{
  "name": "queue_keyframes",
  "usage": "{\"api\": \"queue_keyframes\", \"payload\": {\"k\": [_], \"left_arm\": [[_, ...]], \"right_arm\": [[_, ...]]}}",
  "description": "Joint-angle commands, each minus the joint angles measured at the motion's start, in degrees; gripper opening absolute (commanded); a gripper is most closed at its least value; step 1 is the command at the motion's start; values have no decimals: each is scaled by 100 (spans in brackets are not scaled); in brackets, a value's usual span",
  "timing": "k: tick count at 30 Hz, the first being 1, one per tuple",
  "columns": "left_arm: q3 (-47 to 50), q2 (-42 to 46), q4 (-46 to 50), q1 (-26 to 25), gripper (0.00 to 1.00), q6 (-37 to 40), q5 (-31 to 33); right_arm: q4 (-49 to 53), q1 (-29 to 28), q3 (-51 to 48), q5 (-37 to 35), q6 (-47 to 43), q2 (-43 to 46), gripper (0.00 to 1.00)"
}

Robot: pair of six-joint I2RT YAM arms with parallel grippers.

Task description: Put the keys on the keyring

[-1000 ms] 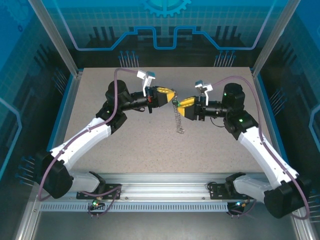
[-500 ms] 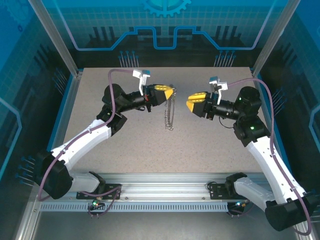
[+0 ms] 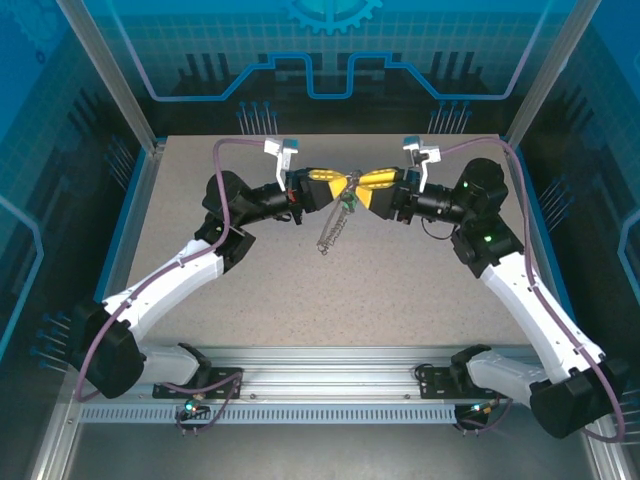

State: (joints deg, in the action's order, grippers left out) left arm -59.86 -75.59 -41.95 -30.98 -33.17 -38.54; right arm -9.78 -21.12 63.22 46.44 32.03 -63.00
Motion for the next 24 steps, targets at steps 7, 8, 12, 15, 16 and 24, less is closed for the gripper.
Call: {"api": "queue_keyframes", "payload": {"k": [7, 8, 12, 15, 16, 24], "left_arm": [[-87, -34, -332, -56, 0, -76, -29], [-88, -35, -340, -56, 0, -80, -29], [-79, -57, -340, -65, 0, -75, -47], [-79, -53, -340, -75, 0, -72, -48], [-70, -52, -339, -75, 0, -67, -46], [-102, -36, -205, -74, 0, -8, -102]], "right_arm": [[-248, -162, 230, -141, -13, -109, 36], [-252, -168, 226, -135, -13, -122, 35], [-264, -189, 252, -139, -13, -169, 31], [-271, -208, 288, -118, -15, -196, 22], [-249, -208, 304, -117, -29, -210, 18], [156, -191, 404, -102, -356, -177, 0]]}}
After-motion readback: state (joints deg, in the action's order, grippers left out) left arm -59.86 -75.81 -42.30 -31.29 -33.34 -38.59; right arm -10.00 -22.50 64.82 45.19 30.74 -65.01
